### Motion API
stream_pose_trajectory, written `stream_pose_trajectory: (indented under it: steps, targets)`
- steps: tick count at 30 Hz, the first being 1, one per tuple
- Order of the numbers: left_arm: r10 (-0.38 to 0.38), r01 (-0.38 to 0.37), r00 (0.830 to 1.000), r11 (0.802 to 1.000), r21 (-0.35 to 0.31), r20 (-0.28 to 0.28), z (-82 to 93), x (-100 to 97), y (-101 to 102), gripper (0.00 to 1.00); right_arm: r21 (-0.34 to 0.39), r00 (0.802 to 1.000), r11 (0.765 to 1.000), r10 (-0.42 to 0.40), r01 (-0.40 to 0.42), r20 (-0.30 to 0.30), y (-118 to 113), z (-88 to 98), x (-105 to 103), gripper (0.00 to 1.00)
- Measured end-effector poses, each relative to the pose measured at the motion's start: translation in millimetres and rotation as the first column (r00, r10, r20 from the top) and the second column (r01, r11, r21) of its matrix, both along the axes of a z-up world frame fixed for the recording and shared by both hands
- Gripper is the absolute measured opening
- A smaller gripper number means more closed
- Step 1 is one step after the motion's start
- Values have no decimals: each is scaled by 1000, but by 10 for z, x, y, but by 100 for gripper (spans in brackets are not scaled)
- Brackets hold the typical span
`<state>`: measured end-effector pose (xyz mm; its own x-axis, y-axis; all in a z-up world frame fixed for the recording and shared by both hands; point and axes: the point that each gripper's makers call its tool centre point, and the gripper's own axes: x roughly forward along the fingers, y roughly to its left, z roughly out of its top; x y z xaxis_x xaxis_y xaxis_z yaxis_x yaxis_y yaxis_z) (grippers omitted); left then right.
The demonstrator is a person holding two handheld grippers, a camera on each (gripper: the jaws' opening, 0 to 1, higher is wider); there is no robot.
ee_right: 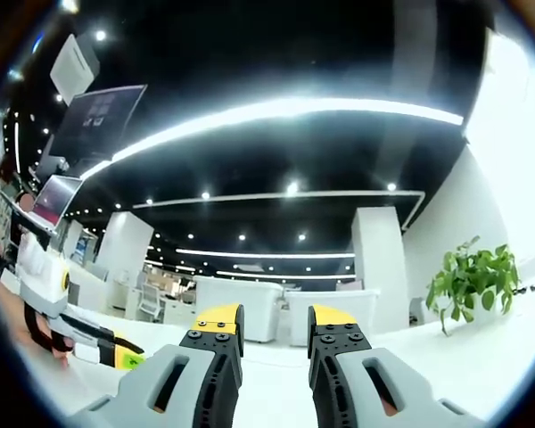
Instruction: Clamp the fixed fixture on the desktop, loosen the retaining clip, secure it to the edge of the desk, and tighten the retaining clip.
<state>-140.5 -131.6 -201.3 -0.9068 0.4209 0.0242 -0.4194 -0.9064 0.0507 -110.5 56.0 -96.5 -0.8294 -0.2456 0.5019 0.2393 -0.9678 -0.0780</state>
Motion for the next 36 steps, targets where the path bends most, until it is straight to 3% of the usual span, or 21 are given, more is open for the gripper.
stream_pose_trajectory:
  steps: [9,36]
  targets:
    - [17,-16,999,1000,-14,32,-57,-44,-5,21,-4,1000,1000,7,-7,-6,-6,15,22,28]
    - [39,-35,998,996,-79,50,-151,-146,14,21,-12,1000,1000,8,-8,-2,-1,10,26,28]
